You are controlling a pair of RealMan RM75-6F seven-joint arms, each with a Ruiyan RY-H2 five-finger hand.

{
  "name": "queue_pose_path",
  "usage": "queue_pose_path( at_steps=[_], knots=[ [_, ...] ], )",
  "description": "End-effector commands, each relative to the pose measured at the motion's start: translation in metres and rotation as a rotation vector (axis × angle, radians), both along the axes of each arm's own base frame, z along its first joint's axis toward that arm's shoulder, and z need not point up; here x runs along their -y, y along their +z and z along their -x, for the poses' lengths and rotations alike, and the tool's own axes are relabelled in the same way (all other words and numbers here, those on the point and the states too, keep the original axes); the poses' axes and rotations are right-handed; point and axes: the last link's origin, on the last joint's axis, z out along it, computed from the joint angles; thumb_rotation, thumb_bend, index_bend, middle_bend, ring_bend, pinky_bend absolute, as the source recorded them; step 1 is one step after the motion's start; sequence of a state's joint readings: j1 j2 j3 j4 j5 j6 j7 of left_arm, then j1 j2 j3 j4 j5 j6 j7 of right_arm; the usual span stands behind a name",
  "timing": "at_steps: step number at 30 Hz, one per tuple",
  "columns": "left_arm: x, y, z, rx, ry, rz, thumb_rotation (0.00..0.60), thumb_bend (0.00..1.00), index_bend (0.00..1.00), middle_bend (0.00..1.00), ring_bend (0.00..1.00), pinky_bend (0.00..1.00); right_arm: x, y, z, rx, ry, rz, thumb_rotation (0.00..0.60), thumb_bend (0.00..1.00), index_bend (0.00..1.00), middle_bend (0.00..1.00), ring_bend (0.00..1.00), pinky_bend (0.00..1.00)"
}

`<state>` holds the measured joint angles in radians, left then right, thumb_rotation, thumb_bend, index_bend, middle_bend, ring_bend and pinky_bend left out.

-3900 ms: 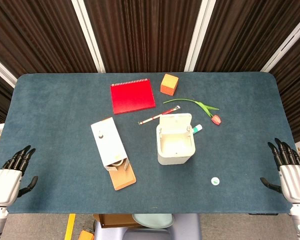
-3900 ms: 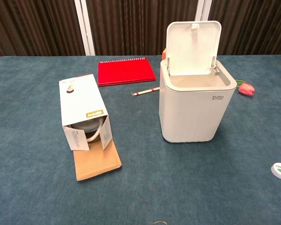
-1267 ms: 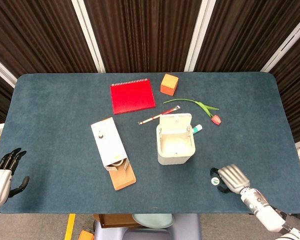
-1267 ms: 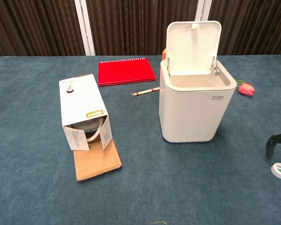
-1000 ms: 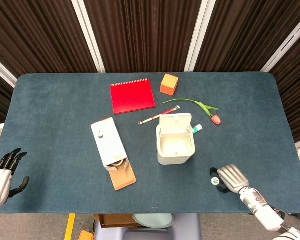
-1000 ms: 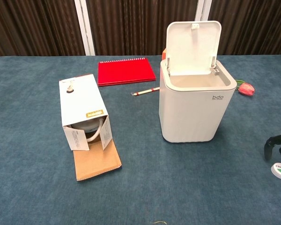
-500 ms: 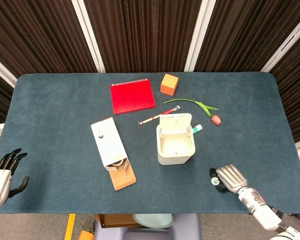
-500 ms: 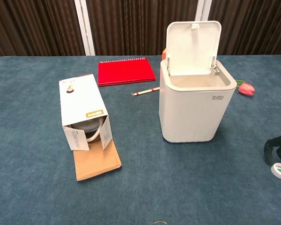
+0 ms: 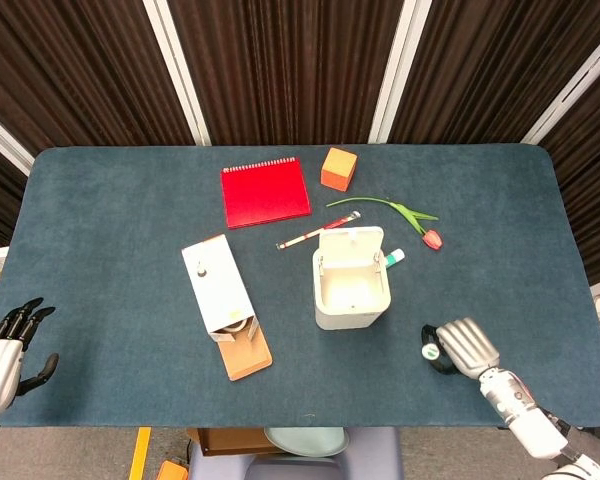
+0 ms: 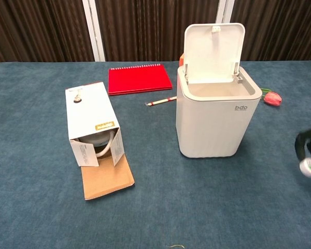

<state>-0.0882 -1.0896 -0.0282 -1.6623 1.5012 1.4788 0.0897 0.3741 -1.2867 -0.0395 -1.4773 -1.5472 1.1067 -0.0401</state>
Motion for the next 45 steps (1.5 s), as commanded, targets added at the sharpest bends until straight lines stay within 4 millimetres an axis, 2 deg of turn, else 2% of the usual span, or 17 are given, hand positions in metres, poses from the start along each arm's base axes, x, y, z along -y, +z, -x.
queue_pose_path(
  at_steps=[1,5,8,13,16,23,29,38,45],
  knots=[
    [0.000,0.000,0.000,-0.002,0.006,0.003,0.600,0.37,0.19,0.11,0.15,0.31,0.002,0.041,-0.036,0.035,0.097,0.159,0.600,0.36,0.67,0.79,0.85,1.00],
    [0.000,0.000,0.000,-0.007,0.010,0.009,0.600,0.37,0.19,0.11,0.15,0.31,-0.004,0.068,-0.063,0.022,0.105,0.252,0.600,0.36,0.67,0.79,0.85,1.00],
    [0.000,-0.001,0.000,-0.012,0.014,0.014,0.600,0.37,0.19,0.11,0.15,0.31,-0.004,0.080,-0.079,0.024,0.110,0.294,0.600,0.36,0.67,0.79,0.85,1.00],
    [0.000,-0.003,0.000,-0.019,0.022,0.021,0.600,0.37,0.19,0.11,0.15,0.31,0.012,0.085,-0.100,0.033,0.139,0.319,0.600,0.36,0.67,0.79,0.85,1.00],
    [0.000,-0.003,0.000,-0.022,0.027,0.024,0.600,0.37,0.19,0.11,0.15,0.31,0.029,0.080,-0.108,0.033,0.154,0.310,0.600,0.36,0.66,0.79,0.85,1.00],
    [-0.001,-0.003,0.000,-0.026,0.029,0.026,0.600,0.37,0.19,0.11,0.15,0.31,0.072,0.048,-0.123,0.051,0.167,0.240,0.600,0.36,0.66,0.79,0.85,1.00],
    [0.000,-0.002,0.001,-0.026,0.029,0.023,0.600,0.37,0.19,0.11,0.15,0.31,0.093,0.027,-0.134,0.083,0.186,0.217,0.600,0.36,0.66,0.79,0.85,1.00],
    [0.000,-0.001,0.001,-0.024,0.031,0.019,0.600,0.37,0.19,0.11,0.15,0.31,0.101,0.009,-0.144,0.117,0.201,0.183,0.600,0.34,0.65,0.79,0.85,1.00],
    [-0.001,-0.002,0.001,-0.025,0.032,0.024,0.600,0.37,0.19,0.11,0.15,0.31,0.095,0.011,-0.142,0.103,0.213,0.195,0.600,0.12,0.50,0.79,0.85,1.00]
  ],
)
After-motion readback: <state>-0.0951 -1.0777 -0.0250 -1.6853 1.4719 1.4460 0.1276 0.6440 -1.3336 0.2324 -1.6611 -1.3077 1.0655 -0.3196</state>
